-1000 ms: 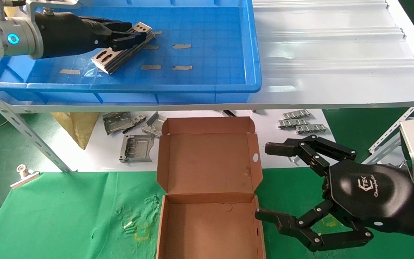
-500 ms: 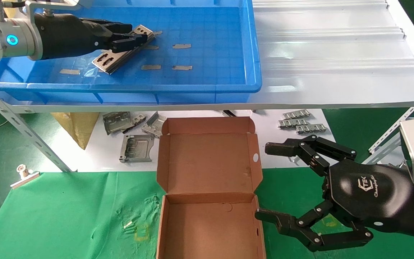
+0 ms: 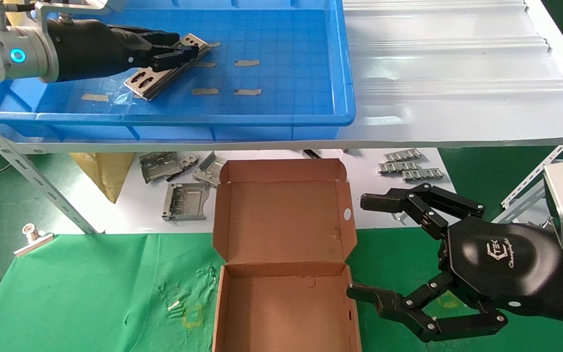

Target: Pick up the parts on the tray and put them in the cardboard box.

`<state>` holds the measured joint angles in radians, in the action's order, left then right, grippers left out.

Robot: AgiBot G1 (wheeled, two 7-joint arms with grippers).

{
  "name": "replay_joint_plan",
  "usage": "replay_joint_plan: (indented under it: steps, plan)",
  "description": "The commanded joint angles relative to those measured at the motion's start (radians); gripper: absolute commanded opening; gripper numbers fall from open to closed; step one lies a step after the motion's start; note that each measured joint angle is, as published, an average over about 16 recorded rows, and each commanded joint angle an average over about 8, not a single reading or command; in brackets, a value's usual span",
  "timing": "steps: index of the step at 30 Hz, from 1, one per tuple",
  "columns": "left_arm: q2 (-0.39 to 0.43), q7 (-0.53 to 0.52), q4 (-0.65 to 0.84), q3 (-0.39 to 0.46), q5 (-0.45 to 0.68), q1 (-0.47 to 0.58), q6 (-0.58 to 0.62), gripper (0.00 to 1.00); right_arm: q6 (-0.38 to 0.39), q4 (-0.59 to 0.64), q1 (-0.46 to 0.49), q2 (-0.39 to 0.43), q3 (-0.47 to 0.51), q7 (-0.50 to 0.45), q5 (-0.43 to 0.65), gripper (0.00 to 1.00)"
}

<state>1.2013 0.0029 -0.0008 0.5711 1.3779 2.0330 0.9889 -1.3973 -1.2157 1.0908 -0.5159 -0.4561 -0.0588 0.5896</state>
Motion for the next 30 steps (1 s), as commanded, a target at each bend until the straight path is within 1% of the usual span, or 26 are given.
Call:
replay_joint_plan:
  steps: [1, 26, 30]
  plan:
    - [0.000, 0.000, 0.000, -0.001, -0.001, 0.000, -0.002, 0.00, 0.000, 0.000, 0.000, 0.000, 0.000, 0.000, 0.000, 1.00]
    - [-0.017, 0.013, -0.009, -0.011, -0.015, 0.027, 0.048, 0.00, 0.000, 0.000, 0.000, 0.000, 0.000, 0.000, 0.000, 1.00]
    - [-0.024, 0.019, -0.017, -0.017, -0.025, 0.035, 0.081, 0.00, 0.000, 0.000, 0.000, 0.000, 0.000, 0.000, 0.000, 1.00]
